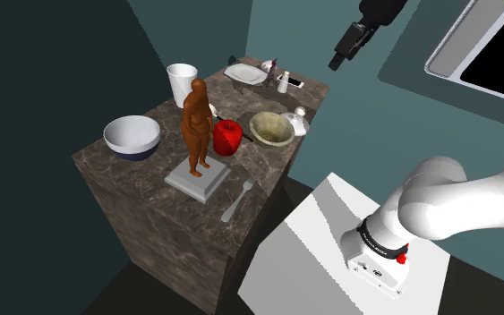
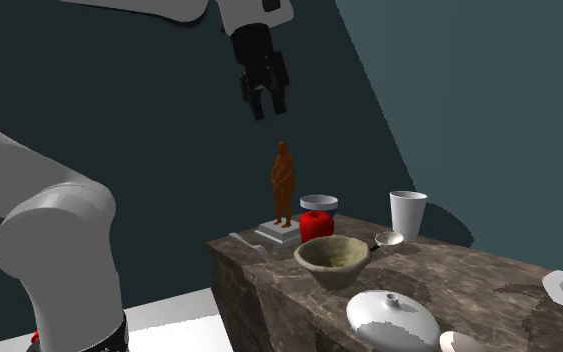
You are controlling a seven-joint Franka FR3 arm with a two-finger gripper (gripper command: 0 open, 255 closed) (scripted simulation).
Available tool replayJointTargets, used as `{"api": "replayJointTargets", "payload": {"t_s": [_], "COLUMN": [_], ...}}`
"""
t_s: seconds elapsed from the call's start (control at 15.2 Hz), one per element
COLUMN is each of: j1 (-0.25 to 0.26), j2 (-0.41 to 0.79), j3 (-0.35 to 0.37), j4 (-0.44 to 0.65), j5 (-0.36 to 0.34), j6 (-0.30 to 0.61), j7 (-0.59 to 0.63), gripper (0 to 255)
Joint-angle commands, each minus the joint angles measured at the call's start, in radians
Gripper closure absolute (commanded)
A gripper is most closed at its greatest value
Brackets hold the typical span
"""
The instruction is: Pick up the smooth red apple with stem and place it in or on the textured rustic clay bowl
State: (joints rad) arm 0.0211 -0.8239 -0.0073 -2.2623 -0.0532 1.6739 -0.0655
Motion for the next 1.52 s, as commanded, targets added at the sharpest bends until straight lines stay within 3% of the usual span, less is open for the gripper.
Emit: {"api": "replayJointTargets", "payload": {"t_s": [0.0, 0.73, 1.45], "j1": [0.000, -0.062, -0.104], "j2": [0.000, 0.313, 0.732], "j3": [0.000, 0.180, 0.287], "j4": [0.000, 0.020, 0.203], "j5": [0.000, 0.105, 0.120], "j6": [0.000, 0.184, 0.329], "j7": [0.000, 0.435, 0.846], "gripper": [0, 0, 0]}}
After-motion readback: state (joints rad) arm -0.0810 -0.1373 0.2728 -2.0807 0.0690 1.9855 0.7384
